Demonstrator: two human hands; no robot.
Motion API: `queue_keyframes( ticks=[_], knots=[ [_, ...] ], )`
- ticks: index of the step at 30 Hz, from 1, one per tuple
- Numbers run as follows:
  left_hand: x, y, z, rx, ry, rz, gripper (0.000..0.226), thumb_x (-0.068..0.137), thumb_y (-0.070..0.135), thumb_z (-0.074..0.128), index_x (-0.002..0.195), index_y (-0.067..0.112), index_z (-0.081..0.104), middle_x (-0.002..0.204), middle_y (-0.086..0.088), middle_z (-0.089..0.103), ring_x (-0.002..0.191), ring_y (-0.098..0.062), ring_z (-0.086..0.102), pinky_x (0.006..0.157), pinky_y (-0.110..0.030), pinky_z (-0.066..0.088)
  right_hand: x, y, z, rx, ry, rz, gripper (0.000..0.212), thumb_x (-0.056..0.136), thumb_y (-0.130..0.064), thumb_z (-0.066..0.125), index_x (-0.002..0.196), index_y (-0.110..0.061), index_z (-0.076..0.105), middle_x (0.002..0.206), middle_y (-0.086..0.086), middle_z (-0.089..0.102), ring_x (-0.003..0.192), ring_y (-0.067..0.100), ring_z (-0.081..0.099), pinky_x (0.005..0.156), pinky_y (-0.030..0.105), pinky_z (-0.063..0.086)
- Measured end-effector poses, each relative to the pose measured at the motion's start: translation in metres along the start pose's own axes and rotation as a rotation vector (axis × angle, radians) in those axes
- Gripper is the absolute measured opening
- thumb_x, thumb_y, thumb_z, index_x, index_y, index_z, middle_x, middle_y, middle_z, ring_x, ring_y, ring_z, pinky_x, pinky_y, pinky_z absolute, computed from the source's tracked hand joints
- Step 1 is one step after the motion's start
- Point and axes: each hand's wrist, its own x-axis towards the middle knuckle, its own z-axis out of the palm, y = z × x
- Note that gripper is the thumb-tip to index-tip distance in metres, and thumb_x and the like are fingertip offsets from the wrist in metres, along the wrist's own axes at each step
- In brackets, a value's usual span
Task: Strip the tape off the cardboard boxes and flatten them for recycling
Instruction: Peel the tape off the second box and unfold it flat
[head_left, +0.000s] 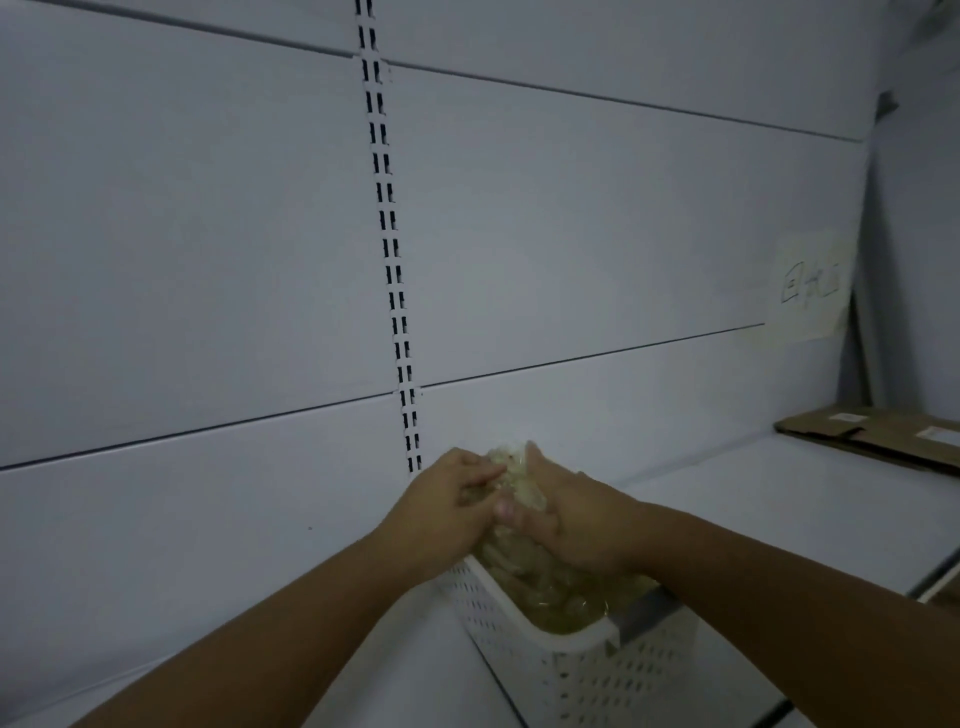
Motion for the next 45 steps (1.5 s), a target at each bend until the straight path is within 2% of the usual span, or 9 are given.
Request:
queue_keyframes(
  ticks=[2, 5, 9, 14, 20, 27, 34, 40, 45],
  knots=[
    [-0.001, 0.006, -0.005, 0.075, -0.023, -0.006, 0.039, 0.088, 0.039, 0.057, 0.122, 0.02, 0.059, 0.105, 0.011, 0.049, 0.095, -0.003, 0.054, 0.076, -0.012, 0.044, -0.005, -0.004, -0.003, 0.104, 0.23, 0.024, 0.108, 0.061, -0.083, 0.025, 0.148, -0.026, -0.001, 0.157, -0.003, 0.014, 0.142, 0.02, 0.018, 0.114, 0.038, 0.021],
    [0.0, 0.014, -0.014, 0.187, 0.012, -0.059, 0.038, 0.085, 0.037, 0.062, 0.121, 0.024, 0.058, 0.112, 0.005, 0.041, 0.111, -0.011, 0.042, 0.093, -0.021, 0.035, -0.009, -0.005, -0.019, 0.528, 0.827, -0.13, 0.041, 0.09, -0.052, 0.04, 0.123, -0.03, 0.048, 0.13, -0.012, 0.05, 0.126, 0.011, 0.044, 0.096, 0.014, 0.037],
    [-0.001, 0.023, -0.022, -0.162, 0.102, -0.134, 0.047, 0.082, 0.024, 0.069, 0.126, 0.031, 0.051, 0.099, 0.001, 0.054, 0.093, -0.013, 0.055, 0.081, -0.025, 0.049, -0.013, 0.0, -0.034, 0.737, 0.988, -0.182, 0.012, 0.094, -0.019, 0.049, 0.088, -0.025, 0.058, 0.091, -0.004, 0.067, 0.089, 0.006, 0.064, 0.091, 0.029, 0.05],
    [-0.001, 0.031, -0.031, -0.47, 0.256, -0.283, 0.022, 0.094, 0.029, 0.05, 0.114, 0.024, 0.057, 0.102, 0.002, 0.059, 0.093, -0.011, 0.055, 0.075, -0.024, 0.042, -0.018, -0.007, -0.044, 0.348, 0.879, -0.229, 0.014, 0.093, -0.02, 0.051, 0.083, -0.024, 0.061, 0.084, -0.006, 0.067, 0.084, 0.011, 0.063, 0.075, 0.023, 0.048],
    [-0.025, 0.055, -0.107, -0.002, 0.244, -0.206, 0.022, 0.095, 0.031, 0.047, 0.104, 0.017, 0.061, 0.099, 0.002, 0.062, 0.092, -0.015, 0.056, 0.07, -0.025, 0.042, -0.012, -0.091, -0.039, 0.007, 0.795, -0.417, 0.012, 0.089, -0.021, 0.055, 0.08, -0.028, 0.058, 0.079, -0.022, 0.059, 0.08, -0.001, 0.057, 0.066, 0.014, 0.041],
    [-0.153, 0.052, -0.268, 0.347, 0.021, -0.364, 0.023, 0.094, 0.03, 0.051, 0.112, 0.02, 0.061, 0.103, 0.003, 0.066, 0.094, -0.011, 0.06, 0.079, -0.025, 0.047, 0.013, -0.216, 0.062, -0.231, 0.153, -0.573, 0.02, 0.087, -0.044, 0.053, 0.104, -0.035, 0.06, 0.106, -0.017, 0.06, 0.087, -0.003, 0.051, 0.081, 0.023, 0.046],
    [-0.316, 0.011, -0.368, 0.565, 0.17, -0.533, 0.018, 0.092, 0.029, 0.055, 0.105, 0.027, 0.066, 0.096, 0.01, 0.069, 0.09, -0.007, 0.064, 0.084, -0.027, 0.051, 0.024, -0.33, 0.156, 0.016, -0.115, -0.732, 0.044, 0.085, -0.048, 0.056, 0.126, -0.035, 0.048, 0.126, -0.018, 0.049, 0.11, 0.0, 0.047, 0.087, 0.02, 0.043],
    [-0.379, -0.026, -0.356, 0.605, 0.162, -0.465, 0.03, 0.095, 0.028, 0.046, 0.121, 0.037, 0.058, 0.122, 0.015, 0.059, 0.11, -0.004, 0.054, 0.085, -0.017, 0.044, 0.033, -0.369, 0.191, -0.056, -0.192, -0.63, 0.031, 0.09, -0.044, 0.049, 0.094, -0.014, 0.058, 0.088, -0.001, 0.06, 0.081, 0.014, 0.056, 0.064, 0.025, 0.04],
    [-0.395, -0.04, -0.349, 0.653, 0.197, -0.199, 0.037, 0.089, 0.016, 0.056, 0.116, 0.041, 0.061, 0.12, 0.014, 0.062, 0.113, -0.004, 0.051, 0.098, -0.029, 0.043, 0.041, -0.369, 0.211, 0.017, 0.094, -0.55, 0.032, 0.097, -0.026, 0.042, 0.073, -0.012, 0.058, 0.067, -0.001, 0.057, 0.071, 0.02, 0.056, 0.06, 0.03, 0.034]
  ],
)
